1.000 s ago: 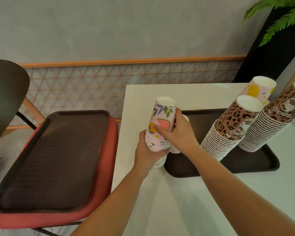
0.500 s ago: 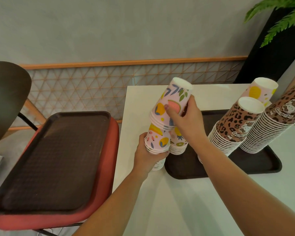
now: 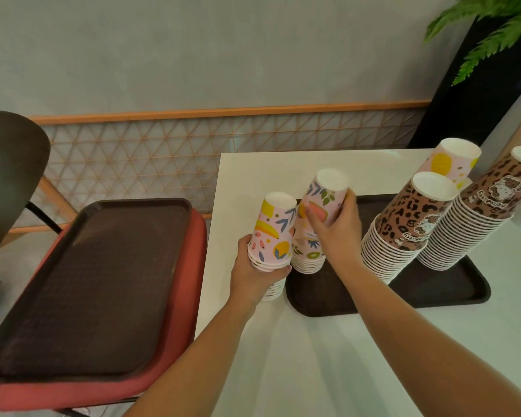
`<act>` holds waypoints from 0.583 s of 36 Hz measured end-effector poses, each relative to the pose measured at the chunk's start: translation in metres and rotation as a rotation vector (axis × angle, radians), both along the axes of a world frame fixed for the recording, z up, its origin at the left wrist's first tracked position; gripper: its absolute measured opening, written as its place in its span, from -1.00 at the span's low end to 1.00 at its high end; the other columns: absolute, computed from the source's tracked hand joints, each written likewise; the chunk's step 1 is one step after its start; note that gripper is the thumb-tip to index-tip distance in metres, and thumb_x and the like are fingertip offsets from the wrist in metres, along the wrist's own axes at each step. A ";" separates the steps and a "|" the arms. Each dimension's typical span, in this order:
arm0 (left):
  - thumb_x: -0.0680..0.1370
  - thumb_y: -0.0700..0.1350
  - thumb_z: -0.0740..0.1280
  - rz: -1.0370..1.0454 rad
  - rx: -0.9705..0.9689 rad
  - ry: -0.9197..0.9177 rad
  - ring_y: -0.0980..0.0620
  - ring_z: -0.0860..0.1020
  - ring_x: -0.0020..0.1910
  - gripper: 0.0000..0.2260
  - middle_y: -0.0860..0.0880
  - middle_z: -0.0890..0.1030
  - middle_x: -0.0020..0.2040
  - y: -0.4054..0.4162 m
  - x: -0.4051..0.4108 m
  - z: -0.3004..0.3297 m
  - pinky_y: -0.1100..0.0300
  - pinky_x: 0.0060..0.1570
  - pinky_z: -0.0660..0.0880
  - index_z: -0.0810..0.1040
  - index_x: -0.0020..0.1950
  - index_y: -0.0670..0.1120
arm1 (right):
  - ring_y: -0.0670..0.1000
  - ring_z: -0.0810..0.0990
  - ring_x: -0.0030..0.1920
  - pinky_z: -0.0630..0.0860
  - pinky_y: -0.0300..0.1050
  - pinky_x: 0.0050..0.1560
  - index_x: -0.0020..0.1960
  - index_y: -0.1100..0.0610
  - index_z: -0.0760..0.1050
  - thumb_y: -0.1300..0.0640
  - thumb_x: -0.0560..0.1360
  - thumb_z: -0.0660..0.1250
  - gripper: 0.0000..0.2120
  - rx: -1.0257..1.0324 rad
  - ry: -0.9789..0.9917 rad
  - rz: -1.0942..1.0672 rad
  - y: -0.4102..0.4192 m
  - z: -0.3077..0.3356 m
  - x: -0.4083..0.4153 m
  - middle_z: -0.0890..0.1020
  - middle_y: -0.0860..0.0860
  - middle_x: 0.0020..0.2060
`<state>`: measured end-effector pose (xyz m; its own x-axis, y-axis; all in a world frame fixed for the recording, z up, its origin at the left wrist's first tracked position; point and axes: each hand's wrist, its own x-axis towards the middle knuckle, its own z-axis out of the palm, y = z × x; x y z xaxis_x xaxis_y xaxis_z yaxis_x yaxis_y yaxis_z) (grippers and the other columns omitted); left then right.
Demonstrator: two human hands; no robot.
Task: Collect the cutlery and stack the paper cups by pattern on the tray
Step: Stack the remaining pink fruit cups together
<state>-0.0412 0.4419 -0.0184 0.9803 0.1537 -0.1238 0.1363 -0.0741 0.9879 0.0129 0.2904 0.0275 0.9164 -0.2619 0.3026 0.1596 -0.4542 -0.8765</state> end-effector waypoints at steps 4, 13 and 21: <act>0.24 -0.19 0.60 -0.005 0.008 -0.005 0.07 0.53 0.11 -0.31 0.12 0.55 0.09 -0.002 -0.001 0.003 0.20 0.04 0.50 0.31 0.22 0.11 | -0.07 0.33 0.33 0.31 -0.23 0.27 0.41 0.14 0.21 0.09 0.38 0.47 -0.30 -0.042 0.034 0.029 0.003 -0.009 -0.011 0.35 0.06 0.34; 0.24 -0.18 0.60 -0.009 -0.016 -0.016 0.09 0.54 0.11 -0.33 0.12 0.56 0.09 -0.005 -0.003 0.007 0.15 0.08 0.52 0.32 0.19 0.14 | -0.15 0.40 0.20 0.49 -0.35 0.08 0.38 0.11 0.25 0.02 0.38 0.45 -0.34 -0.093 -0.083 0.216 0.023 0.020 -0.033 0.37 0.00 0.31; 0.25 -0.18 0.59 -0.021 0.009 -0.019 0.15 0.50 0.07 -0.31 0.20 0.51 0.06 -0.008 -0.006 0.014 0.37 -0.04 0.45 0.31 0.24 0.13 | -0.03 0.48 0.25 0.45 0.02 0.28 0.39 0.06 0.23 -0.03 0.36 0.46 -0.30 -0.084 0.135 0.363 0.034 0.017 -0.038 0.49 -0.02 0.27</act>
<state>-0.0473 0.4337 -0.0043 0.9856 0.1339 -0.1036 0.1158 -0.0861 0.9895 -0.0248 0.3248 0.0444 0.9778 0.1067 0.1801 0.2092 -0.4607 -0.8626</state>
